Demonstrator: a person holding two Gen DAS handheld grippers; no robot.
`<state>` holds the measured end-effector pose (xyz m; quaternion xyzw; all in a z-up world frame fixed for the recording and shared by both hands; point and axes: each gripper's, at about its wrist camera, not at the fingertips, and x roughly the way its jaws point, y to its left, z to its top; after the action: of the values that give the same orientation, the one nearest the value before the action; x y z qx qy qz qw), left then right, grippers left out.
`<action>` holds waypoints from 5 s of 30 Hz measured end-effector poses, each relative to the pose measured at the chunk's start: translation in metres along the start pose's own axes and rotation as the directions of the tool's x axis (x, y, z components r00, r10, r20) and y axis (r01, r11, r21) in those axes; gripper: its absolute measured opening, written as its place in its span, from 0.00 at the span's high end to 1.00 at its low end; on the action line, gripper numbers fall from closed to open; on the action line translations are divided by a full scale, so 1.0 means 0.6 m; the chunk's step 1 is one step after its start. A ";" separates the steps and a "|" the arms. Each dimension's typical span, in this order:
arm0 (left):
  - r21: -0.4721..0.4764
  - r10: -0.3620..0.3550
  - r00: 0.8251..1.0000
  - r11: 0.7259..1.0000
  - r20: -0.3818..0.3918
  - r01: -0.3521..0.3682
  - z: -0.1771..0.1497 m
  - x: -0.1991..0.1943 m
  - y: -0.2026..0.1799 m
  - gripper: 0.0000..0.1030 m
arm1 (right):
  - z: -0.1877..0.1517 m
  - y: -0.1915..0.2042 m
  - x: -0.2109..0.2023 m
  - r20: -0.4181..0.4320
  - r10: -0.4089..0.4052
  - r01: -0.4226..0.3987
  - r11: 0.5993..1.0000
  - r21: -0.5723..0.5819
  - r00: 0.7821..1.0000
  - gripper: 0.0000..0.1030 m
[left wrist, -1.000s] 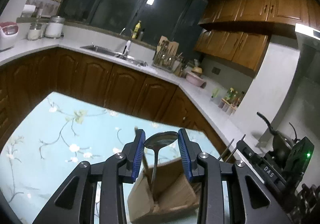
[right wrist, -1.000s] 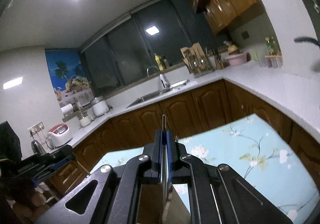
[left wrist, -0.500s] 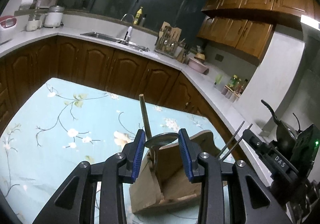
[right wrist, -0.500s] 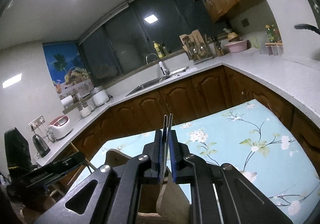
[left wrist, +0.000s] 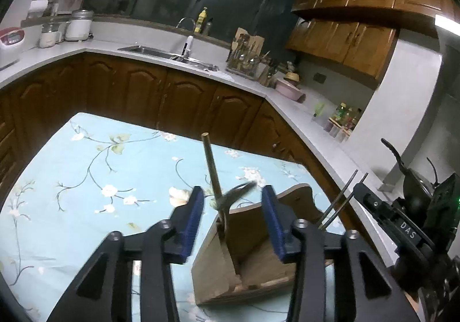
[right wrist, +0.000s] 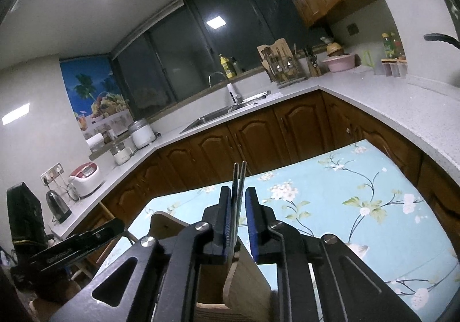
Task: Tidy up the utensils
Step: 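Drop the steel spoon into the holder with the left tool while the right tool releases the metal chopstick, then move both open tools back down to the utensils on the cloth, then close the left tool on a metal chopstick while the right tool grasps a wooden chopstick, then lift both held chopsticks and carry them over the wooden holder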
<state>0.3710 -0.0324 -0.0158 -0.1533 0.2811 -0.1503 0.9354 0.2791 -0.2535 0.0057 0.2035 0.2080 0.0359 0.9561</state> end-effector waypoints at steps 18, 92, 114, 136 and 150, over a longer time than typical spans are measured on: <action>0.008 0.023 1.000 1.000 -0.019 -0.022 -0.050 -0.097 0.001 0.31 | -0.017 -0.005 -0.065 0.002 0.004 -0.004 0.999 0.038 1.000 0.46; 0.008 0.039 0.845 0.999 -0.534 -0.042 -0.254 -0.019 -0.063 0.72 | -0.243 -0.108 -0.070 -0.500 -0.163 0.171 0.985 -0.029 0.851 0.67; -0.011 0.009 0.849 1.000 -0.528 -0.017 -0.241 -0.029 -0.063 0.97 | -0.230 -0.088 -0.057 -0.504 -0.180 0.152 0.984 -0.097 0.845 0.95; -0.102 -0.124 0.970 0.989 -0.209 0.104 -0.160 -0.281 -0.032 1.00 | -0.146 -0.010 -0.183 -0.284 -0.062 0.055 0.998 -0.032 0.957 0.95; -0.120 -0.142 0.983 0.984 -0.112 0.128 -0.137 -0.363 -0.020 1.00 | -0.095 0.039 -0.226 -0.148 -0.027 0.019 0.998 -0.059 0.989 0.95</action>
<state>0.1482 0.0201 0.0279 -0.2150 0.3339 -0.2064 0.8942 0.1324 -0.2315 0.0201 0.1700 0.2800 0.0458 0.9437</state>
